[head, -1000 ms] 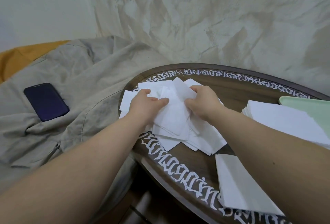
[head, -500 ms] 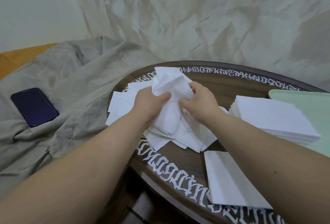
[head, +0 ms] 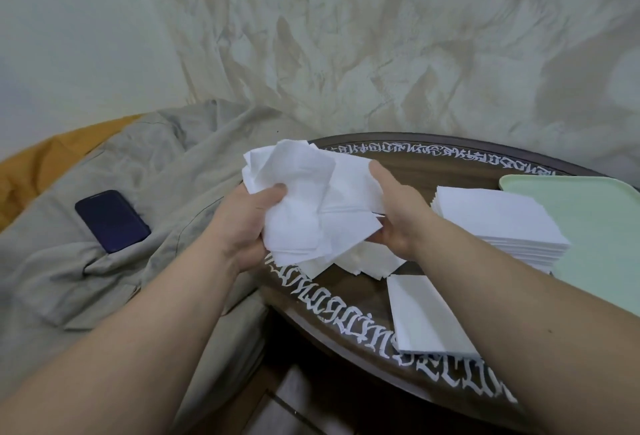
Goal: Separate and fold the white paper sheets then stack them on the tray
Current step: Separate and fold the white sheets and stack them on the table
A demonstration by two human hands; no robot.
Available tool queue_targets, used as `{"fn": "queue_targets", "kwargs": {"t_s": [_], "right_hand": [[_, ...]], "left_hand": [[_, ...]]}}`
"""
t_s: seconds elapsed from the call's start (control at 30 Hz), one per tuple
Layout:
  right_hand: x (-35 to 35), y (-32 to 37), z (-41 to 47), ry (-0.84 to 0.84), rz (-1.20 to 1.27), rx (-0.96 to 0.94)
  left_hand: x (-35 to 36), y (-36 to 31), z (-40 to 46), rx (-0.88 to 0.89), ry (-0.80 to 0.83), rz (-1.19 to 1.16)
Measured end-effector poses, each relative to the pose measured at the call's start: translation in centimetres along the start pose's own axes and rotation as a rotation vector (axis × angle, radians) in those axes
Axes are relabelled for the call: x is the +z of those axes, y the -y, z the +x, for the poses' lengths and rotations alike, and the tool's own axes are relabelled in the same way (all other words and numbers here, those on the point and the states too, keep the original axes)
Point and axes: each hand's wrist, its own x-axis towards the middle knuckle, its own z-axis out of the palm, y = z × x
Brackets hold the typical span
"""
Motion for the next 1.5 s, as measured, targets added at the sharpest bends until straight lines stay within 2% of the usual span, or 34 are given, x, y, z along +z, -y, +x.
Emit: {"fn": "queue_targets", "kwargs": {"t_s": [0.07,0.13,0.3,0.43,0.7,0.87,1.0,1.1,1.2,1.33,1.37,1.43,1.5], "right_hand": [[-0.4,0.0,-1.1,0.113,0.151,0.029],[-0.7,-0.3,-1.9,0.147,0.059,-0.021],[-1.3,-0.9,-2.5,-0.051,-0.114,-0.204],[-2.1,-1.1,-2.8,-0.092,-0.117,-0.255],[-2.3,-2.6,-3.8,-0.025,-0.123,-0.187],[-3.1,-2.7,-5.1,-0.104,0.042,-0.221],[-4.2,-2.5,-6.5,-0.311,0.281,-0.322],[-5.4,-2.4,-7.9,-0.352,0.345,-0.406],[-6.3,-2.6,-9.3,-0.257,0.055,-0.625],[-7.3,-5.5,-9.5,-0.072,-0.771,-0.96],[-7.4,-6.2,-9.7,-0.014,-0.902,-0.956],[-7.3,-6.5,-10.1,0.129,-1.045,-0.815],[-7.0,-6.4,-10.2,0.18,-1.019,-0.738]], "left_hand": [[-0.2,0.0,-1.0,-0.019,0.003,0.033],[-0.4,0.1,-1.7,-0.051,-0.014,0.08],[-0.3,1.1,-2.9,-0.077,-0.061,0.152],[-0.2,2.1,-3.4,-0.109,-0.133,0.168],[0.0,4.0,-4.9,-0.229,-0.065,-0.071],[0.6,3.7,-6.5,-0.274,-0.086,-0.182],[2.1,3.8,-7.8,-0.261,-0.14,-0.273],[3.3,4.6,-8.4,-0.277,-0.131,-0.31],[4.1,5.7,-8.9,-0.327,-0.095,-0.313],[4.9,6.8,-9.5,-0.345,-0.037,-0.357],[5.0,6.9,-9.8,-0.359,-0.012,-0.36],[5.1,7.1,-10.0,-0.387,0.034,-0.369],[4.9,7.2,-10.0,-0.376,0.057,-0.375]]}}
